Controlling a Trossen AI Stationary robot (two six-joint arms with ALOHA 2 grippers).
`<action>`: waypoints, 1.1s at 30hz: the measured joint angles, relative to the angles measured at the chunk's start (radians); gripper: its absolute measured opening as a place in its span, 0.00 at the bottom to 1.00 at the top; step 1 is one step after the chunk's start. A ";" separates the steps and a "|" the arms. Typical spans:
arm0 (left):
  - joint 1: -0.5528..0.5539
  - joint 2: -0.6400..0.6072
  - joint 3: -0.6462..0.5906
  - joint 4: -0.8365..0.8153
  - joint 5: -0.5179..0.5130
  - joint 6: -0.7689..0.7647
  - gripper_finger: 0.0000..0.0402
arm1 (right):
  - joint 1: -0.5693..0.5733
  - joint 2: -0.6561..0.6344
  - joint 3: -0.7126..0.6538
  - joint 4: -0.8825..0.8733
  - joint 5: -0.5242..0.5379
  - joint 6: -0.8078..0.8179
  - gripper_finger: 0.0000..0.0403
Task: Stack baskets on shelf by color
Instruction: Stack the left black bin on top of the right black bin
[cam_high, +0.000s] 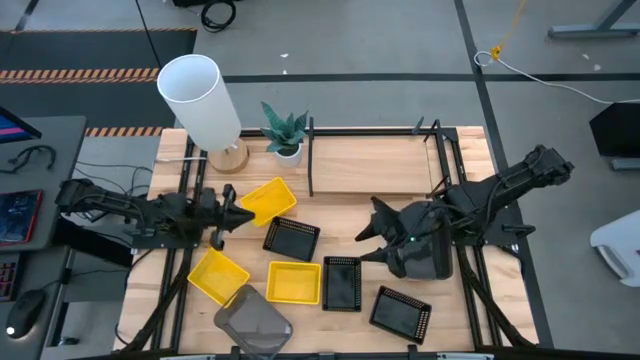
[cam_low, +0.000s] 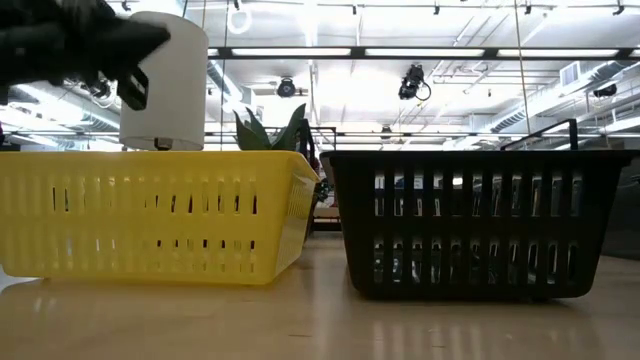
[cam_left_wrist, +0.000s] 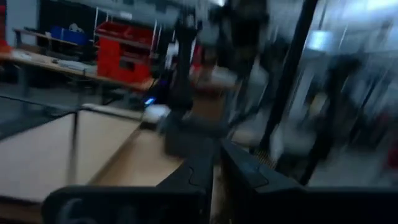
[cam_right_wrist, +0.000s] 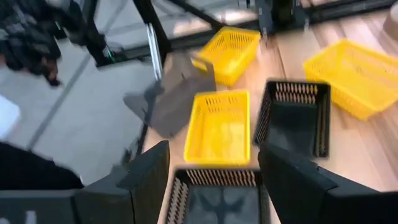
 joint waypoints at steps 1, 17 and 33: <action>-0.001 0.000 0.000 0.039 0.000 -0.064 0.09 | -0.002 -0.003 0.007 0.001 0.000 0.014 0.62; -0.001 0.000 0.000 0.461 -0.003 -0.291 0.08 | -0.088 -0.007 0.077 -0.014 -0.036 -0.006 0.62; -0.002 0.005 0.001 0.270 0.078 -0.775 0.05 | -0.186 0.103 0.074 0.161 0.102 0.195 0.62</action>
